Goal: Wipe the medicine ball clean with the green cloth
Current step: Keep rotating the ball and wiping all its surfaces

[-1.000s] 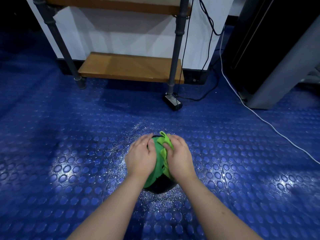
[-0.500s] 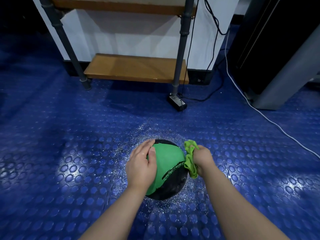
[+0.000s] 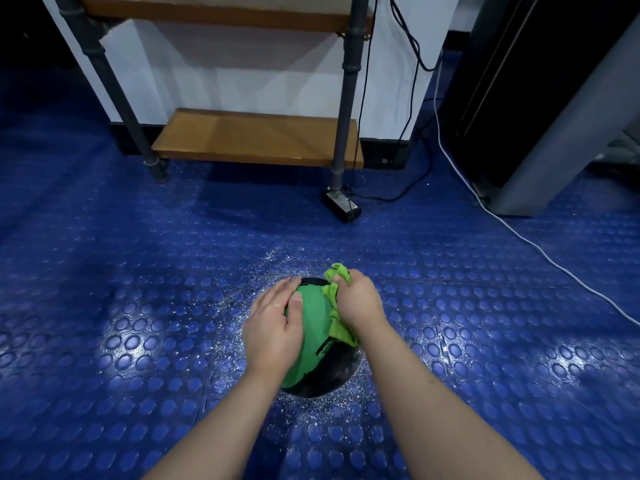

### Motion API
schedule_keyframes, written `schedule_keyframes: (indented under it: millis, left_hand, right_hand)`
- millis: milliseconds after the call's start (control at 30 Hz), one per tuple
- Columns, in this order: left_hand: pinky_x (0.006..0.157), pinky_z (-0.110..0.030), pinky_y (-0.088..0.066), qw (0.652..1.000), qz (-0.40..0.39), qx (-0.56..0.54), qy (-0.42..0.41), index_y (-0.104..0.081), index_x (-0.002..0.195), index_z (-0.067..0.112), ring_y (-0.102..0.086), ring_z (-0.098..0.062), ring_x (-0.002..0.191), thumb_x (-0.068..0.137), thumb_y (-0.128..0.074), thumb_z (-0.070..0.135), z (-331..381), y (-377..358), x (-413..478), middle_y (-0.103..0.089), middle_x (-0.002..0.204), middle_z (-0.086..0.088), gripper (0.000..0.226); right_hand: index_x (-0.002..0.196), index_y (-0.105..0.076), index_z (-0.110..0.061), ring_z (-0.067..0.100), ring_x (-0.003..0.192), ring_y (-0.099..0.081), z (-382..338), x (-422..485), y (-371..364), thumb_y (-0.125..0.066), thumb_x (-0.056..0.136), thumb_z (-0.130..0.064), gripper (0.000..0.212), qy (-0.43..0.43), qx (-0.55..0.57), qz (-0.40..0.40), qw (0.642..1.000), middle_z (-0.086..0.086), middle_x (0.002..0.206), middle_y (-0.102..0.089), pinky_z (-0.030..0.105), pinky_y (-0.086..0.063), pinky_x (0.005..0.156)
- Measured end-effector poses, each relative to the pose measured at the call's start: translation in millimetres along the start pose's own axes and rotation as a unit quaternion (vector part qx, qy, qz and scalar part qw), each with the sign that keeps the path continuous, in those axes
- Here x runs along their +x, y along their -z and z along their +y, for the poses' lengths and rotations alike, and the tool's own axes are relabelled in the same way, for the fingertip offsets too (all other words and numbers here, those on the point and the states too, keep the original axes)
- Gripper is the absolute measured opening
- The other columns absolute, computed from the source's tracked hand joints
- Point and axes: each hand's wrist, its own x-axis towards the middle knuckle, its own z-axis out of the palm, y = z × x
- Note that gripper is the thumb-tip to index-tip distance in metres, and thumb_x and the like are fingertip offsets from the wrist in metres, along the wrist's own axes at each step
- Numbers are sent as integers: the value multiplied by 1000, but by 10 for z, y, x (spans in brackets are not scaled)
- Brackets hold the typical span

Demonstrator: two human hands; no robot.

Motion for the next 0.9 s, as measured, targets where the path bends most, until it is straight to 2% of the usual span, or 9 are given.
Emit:
schedule_keyframes:
  millis: [167, 267, 367, 500, 600, 667, 700, 833, 900]
  left_hand:
    - [107, -22, -30, 999, 5, -32, -12, -61, 129, 32, -44, -4, 128, 94, -31, 47, -89, 26, -100, -56, 133, 18, 49]
    - [110, -28, -34, 997, -8, -74, 12, -63, 127, 33, -46, -5, 128, 93, -34, 48, -109, 54, -62, -58, 133, 17, 46]
    - [113, -38, -36, 987, -20, -156, 29, -64, 124, 34, -48, -3, 129, 92, -38, 48, -219, 135, -7, -59, 131, 18, 44]
    - [113, -43, -37, 971, -29, -224, 77, -66, 118, 39, -52, -4, 126, 98, -43, 34, -320, 222, 66, -61, 130, 14, 31]
    - [108, -49, -42, 962, -22, -250, 112, -68, 107, 49, -60, -19, 119, 94, -43, 39, -319, 248, 129, -68, 122, 2, 30]
    - [103, -58, -43, 965, -28, -232, 117, -68, 111, 44, -58, -45, 111, 94, -43, 41, -279, 225, 172, -65, 114, -24, 30]
    - [100, -58, -44, 970, -33, -209, 116, -68, 114, 38, -56, -49, 109, 97, -44, 38, -239, 205, 191, -62, 114, -29, 30]
    - [101, -33, -44, 990, -36, -112, 83, -67, 119, 33, -57, -12, 119, 92, -37, 43, -79, 134, 258, -64, 127, 12, 42]
    - [99, -32, -44, 993, -42, -78, 83, -66, 120, 33, -56, -10, 119, 93, -38, 43, -45, 81, 301, -62, 129, 16, 41]
  right_hand:
    - [113, -56, -1, 25, 82, -46, 218, 185, -38, -43, 98, -27, 32, -68, 97, -20, 993, 11, 92, -52, 35, -37, 70]
    - [98, -58, -5, 24, 78, -48, 283, 195, -69, -45, 96, -25, 24, -72, 140, 1, 988, 10, 81, -52, 38, -41, 68]
    - [100, -59, -1, 25, 76, -55, 413, 156, -100, -45, 98, -28, 30, -65, 175, -15, 982, 15, 84, -61, 37, -45, 68]
    - [114, -59, -8, 30, 97, -63, 418, 75, -52, -44, 98, -35, 34, -27, 160, -41, 986, 17, 106, -67, 47, -50, 88]
    - [108, -60, -13, 28, 97, -62, 239, 30, 103, -43, 99, -31, 27, 32, 173, 25, 984, 9, 100, -67, 38, -48, 84]
    - [104, -62, -18, 23, 96, -61, 60, -68, 145, -44, 98, -32, 23, 95, 157, 50, 982, 6, 101, -66, 33, -45, 79]
    - [107, -63, -21, 21, 99, -59, -40, -147, 124, -45, 98, -32, 23, 140, 132, 41, 980, 4, 106, -65, 32, -45, 82]
    - [134, -51, -28, 20, 132, -35, -87, -331, -178, -44, 97, -37, 39, 263, -99, 22, 959, 0, 143, -43, 35, -28, 110]
    - [136, -50, -26, 19, 132, -35, -25, -265, -119, -43, 98, -35, 40, 241, -67, 23, 968, 1, 143, -41, 30, -27, 109]
